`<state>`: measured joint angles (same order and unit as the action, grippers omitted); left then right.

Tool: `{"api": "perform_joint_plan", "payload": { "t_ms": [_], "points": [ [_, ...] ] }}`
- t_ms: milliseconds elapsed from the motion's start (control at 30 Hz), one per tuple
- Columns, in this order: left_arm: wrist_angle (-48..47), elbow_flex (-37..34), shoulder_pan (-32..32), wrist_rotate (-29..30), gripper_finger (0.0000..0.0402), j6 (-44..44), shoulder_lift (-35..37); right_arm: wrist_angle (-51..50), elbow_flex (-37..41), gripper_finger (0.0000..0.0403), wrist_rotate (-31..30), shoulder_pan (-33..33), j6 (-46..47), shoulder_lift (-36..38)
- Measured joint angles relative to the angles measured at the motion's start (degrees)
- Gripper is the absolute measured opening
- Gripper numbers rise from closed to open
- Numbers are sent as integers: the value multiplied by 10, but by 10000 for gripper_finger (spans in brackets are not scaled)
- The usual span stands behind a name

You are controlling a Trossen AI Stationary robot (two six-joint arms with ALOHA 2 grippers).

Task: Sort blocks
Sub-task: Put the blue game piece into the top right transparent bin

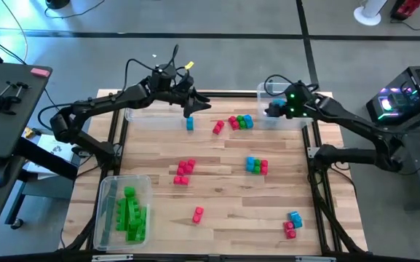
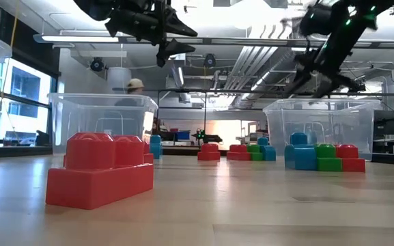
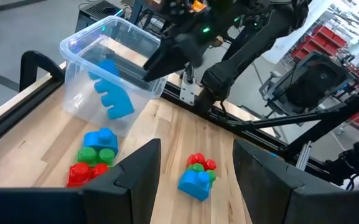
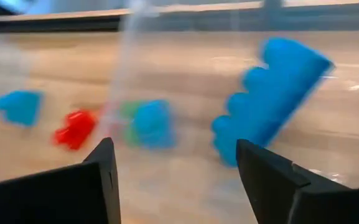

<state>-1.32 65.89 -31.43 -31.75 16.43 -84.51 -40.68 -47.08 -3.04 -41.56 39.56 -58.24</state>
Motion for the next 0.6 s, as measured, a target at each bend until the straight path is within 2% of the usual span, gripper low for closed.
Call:
{"api": "perform_joint_plan", "payload": {
  "t_ms": [100,233,367,467,600],
  "points": [
    [0,0,0,0,184,10,0,-34,-25,203,18,23,-16,48],
    [5,0,0,1,184,20,0,-72,-63,203,0,76,-31,120],
    [28,0,0,3,184,41,0,-78,-73,204,9,149,29,171],
    [58,0,0,3,184,61,0,-141,-73,204,41,236,85,164],
    [97,0,0,5,184,87,0,-234,-49,204,45,384,198,115]
  ]
}}
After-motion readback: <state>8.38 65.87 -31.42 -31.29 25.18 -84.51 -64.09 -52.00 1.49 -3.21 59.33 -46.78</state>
